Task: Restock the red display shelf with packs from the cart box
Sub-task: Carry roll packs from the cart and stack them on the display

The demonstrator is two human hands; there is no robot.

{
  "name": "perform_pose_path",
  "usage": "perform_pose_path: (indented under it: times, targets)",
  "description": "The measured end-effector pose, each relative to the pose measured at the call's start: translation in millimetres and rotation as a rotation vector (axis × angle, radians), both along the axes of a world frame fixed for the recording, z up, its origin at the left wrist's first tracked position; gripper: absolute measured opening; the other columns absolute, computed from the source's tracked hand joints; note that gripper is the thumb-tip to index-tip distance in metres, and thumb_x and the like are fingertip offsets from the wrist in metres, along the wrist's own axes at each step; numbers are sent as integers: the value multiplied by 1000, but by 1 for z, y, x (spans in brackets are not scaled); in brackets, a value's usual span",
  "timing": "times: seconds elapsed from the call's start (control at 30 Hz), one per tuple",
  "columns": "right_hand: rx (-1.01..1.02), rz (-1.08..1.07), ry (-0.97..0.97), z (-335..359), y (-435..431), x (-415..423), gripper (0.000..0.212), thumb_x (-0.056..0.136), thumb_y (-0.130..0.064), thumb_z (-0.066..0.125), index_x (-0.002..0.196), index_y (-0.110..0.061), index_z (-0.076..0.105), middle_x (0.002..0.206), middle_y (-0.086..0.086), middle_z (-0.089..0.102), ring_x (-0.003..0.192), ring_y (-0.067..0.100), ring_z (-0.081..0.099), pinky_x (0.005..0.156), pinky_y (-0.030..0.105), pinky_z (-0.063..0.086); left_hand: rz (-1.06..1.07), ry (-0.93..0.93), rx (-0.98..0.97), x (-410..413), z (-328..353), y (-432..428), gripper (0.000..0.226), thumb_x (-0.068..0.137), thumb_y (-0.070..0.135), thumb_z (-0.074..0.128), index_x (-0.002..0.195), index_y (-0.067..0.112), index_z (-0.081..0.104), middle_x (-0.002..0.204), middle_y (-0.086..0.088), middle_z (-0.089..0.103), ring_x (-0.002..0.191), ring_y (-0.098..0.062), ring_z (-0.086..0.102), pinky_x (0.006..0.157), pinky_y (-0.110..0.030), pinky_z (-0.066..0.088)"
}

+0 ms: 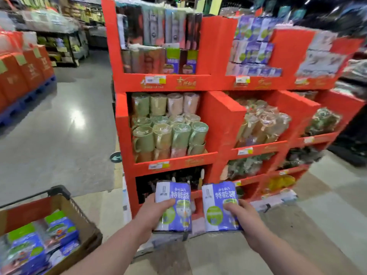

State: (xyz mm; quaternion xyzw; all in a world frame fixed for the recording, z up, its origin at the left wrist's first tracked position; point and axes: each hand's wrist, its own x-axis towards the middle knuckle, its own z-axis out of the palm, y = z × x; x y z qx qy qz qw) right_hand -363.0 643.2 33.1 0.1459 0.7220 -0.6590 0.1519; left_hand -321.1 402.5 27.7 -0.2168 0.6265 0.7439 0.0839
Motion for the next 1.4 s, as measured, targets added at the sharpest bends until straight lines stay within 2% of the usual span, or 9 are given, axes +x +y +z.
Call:
perform_pose_path:
  times: [0.2,0.37,0.5,0.63,0.73,0.9,1.07,1.23,1.4]
  targets:
    - [-10,-139,52,19,116,-17,47,68,-27,72,109,-9,58,99,16,72,89,35,70,87,52,53,-63,7,40,-51,9,115,28,88,12,67,114,7,59,96,-16,73,74,-28,72,56,-31,57]
    - [-40,-233,102,29,183,-29,25,86,-13,62,110,-5,61,101,17,72,85,32,71,68,34,56,-176,27,45,-77,17,184,27,88,8,65,114,1,59,84,-13,74,60,-22,72,46,-27,54]
    - [-69,-323,112,35,217,-36,24,86,-11,61,108,-4,63,100,18,72,84,33,71,67,36,57,-261,28,55,-101,25,226,23,89,6,63,110,2,55,77,-11,73,51,-19,69,40,-26,51]
    - [-46,-387,121,43,246,-50,34,73,-21,68,104,-6,64,96,16,73,88,37,70,83,48,54,-340,42,58,-139,29,266,28,89,7,63,115,2,54,90,-18,71,53,-20,70,42,-27,52]
    - [-23,-433,141,47,273,-72,15,83,-13,64,96,-6,63,84,13,71,72,29,66,71,37,52,-398,74,67,-177,31,298,26,89,7,63,114,2,58,90,-17,73,58,-21,71,47,-28,55]
    - [13,-490,175,63,310,-135,11,86,-10,61,96,-6,62,75,10,71,54,18,67,48,23,49,-463,83,132,-260,41,343,32,87,13,67,117,5,57,95,-18,74,69,-27,72,53,-33,56]
    - [19,-460,226,94,328,-215,7,89,-9,59,94,-5,62,64,4,70,50,15,65,47,22,48,-478,148,139,-348,65,359,41,85,19,70,121,7,55,103,-17,72,87,-35,71,74,-48,59]
    - [-10,-426,268,104,324,-289,6,91,-9,56,87,-8,60,57,0,68,44,11,63,40,17,45,-453,208,134,-416,88,351,29,88,18,67,115,11,56,98,-14,74,76,-27,73,65,-37,60]
    - [-40,-334,272,104,311,-352,9,91,-13,55,96,-8,62,79,9,74,57,19,68,52,26,52,-374,223,99,-457,97,330,35,88,19,68,118,8,55,98,-14,74,75,-27,73,59,-35,59]
